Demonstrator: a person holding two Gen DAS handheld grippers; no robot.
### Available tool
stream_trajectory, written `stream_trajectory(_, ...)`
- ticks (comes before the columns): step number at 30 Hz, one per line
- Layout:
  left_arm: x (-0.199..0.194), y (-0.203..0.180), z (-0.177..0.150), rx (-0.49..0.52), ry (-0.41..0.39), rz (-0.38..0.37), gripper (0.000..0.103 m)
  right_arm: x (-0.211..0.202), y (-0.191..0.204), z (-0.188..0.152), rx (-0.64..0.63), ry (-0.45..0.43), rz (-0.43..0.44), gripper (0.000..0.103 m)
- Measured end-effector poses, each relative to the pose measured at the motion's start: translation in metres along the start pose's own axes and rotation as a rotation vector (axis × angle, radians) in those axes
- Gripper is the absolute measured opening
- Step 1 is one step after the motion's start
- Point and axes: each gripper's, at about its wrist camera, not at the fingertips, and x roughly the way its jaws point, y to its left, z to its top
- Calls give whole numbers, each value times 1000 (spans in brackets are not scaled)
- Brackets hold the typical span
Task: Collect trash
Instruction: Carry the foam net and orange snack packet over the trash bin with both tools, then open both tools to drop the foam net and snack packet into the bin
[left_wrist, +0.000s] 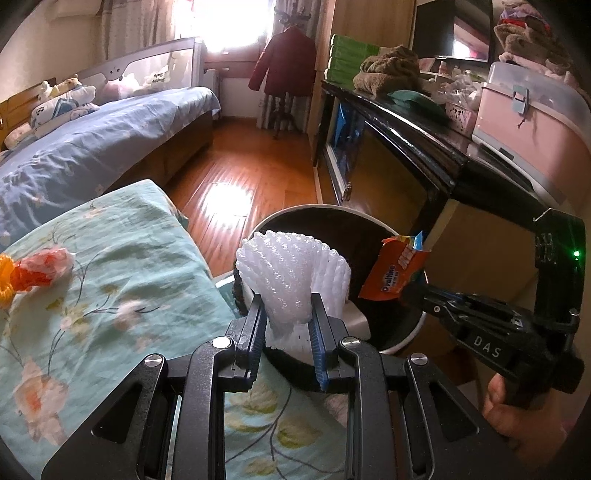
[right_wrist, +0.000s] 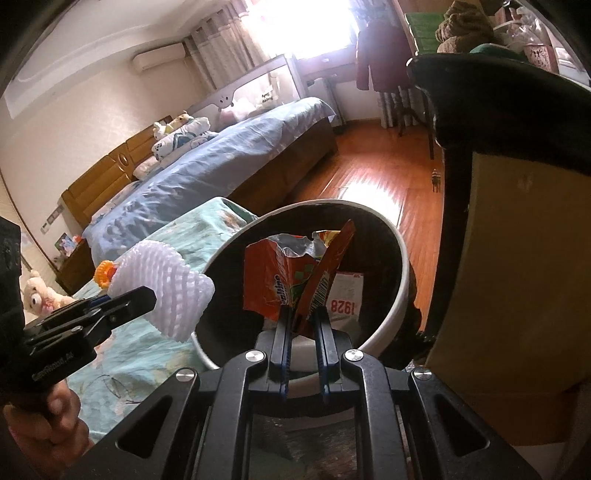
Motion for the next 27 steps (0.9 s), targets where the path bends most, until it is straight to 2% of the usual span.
stream_trajectory(15,23,-7,11,39,22,10,22,9,-9,8,12,19,-32,12)
stream_trajectory(21,28,-7,11,34,32,5,24,11,-8,9,11,29,-40,16)
stream_trajectory(22,27,-7,11,35,31,5,27,11,-8,9,12,29,-42,16)
stream_trajectory(23,27,-7,11,36,30,5,36,12,-8,10,15,30,-42,17)
stream_trajectory(25,25,-7,11,33,22,6,46,12,-9,10,30,30,-40,29)
stream_trajectory(27,23,-5,10,26,13,5,50,12,-11,12,42,26,-34,40)
